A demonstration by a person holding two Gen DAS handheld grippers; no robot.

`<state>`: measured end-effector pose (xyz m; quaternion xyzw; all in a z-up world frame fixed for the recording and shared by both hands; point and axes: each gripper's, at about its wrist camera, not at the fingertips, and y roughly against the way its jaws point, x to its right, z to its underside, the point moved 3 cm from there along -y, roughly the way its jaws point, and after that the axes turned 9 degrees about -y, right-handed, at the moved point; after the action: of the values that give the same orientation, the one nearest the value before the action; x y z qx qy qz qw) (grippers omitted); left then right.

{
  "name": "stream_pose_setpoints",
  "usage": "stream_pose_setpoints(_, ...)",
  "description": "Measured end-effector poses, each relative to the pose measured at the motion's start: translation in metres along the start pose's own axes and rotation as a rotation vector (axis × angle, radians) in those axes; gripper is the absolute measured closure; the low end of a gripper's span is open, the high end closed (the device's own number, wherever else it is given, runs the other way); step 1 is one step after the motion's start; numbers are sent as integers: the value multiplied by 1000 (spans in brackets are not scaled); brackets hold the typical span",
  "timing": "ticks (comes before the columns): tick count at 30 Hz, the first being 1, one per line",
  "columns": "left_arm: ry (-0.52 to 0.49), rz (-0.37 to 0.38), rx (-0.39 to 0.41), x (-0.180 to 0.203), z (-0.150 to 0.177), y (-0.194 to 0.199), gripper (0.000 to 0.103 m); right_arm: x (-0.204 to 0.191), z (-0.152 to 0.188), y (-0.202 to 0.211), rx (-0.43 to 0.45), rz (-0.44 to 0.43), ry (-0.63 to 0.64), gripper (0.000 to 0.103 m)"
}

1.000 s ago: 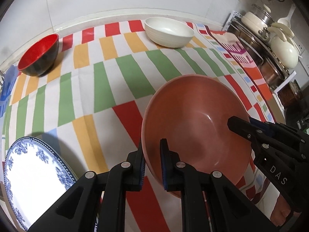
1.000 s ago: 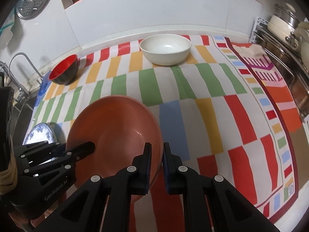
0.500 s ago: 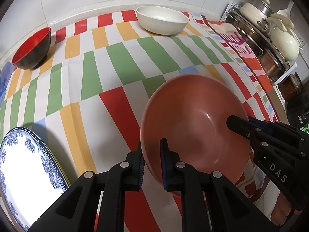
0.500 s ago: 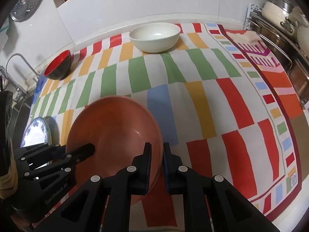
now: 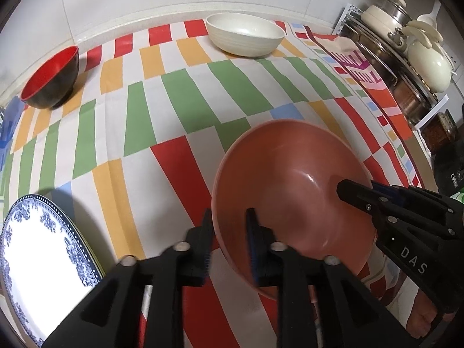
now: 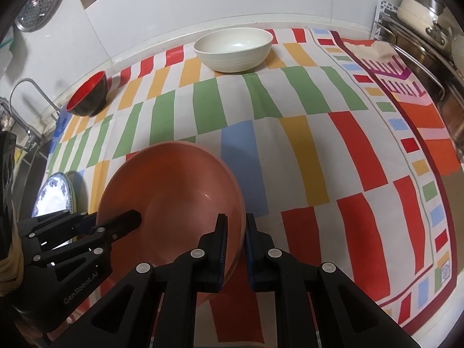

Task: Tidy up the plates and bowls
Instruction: 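Lower the pink bowl onto the plates and open the left tool, then move the left tool to the white bowl and close on its rim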

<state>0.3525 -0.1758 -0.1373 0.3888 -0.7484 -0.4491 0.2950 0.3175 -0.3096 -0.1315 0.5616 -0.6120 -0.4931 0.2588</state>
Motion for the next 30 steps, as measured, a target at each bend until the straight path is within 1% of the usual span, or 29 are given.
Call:
stream_pose_setpoints(1,3,-1,4,-1,-1,1,64,1,0,0,-6,-7,-7,89)
stream_pose_setpoints(3,-3,-16,20,-2,-3,5,61,2,-1,1,-10,-17,-19,84)
stream_pose_setpoints(4,-7,-26,27,-2,-4,7,57,2,-2,4,0,-15,-17,77)
stream_pose_setpoints(5,-11,-34,36,-3,-6,9,51,2,-3,8,20,-1,-8,74)
stream_pose_setpoints(7,-17,-49,59,-6,-12,16,48,-1,-6,17,60,24,16,74)
stream_pose_setpoints(11,-31,-69,111,-11,-25,28,38,-4,-20,30,118,27,30,74)
stream_pose_setpoints(14,-49,-87,150,-17,-42,38,36,-4,-34,37,159,26,33,74)
stream_pose_setpoints(20,-69,-124,197,-25,-74,48,34,-5,-68,42,221,15,23,74)
stream_pose_setpoints(24,-74,-153,220,-32,-99,50,33,-6,-92,41,245,7,21,74)
stream_pose_setpoints(30,-74,-169,250,-44,-132,51,32,-12,-129,37,271,7,27,74)
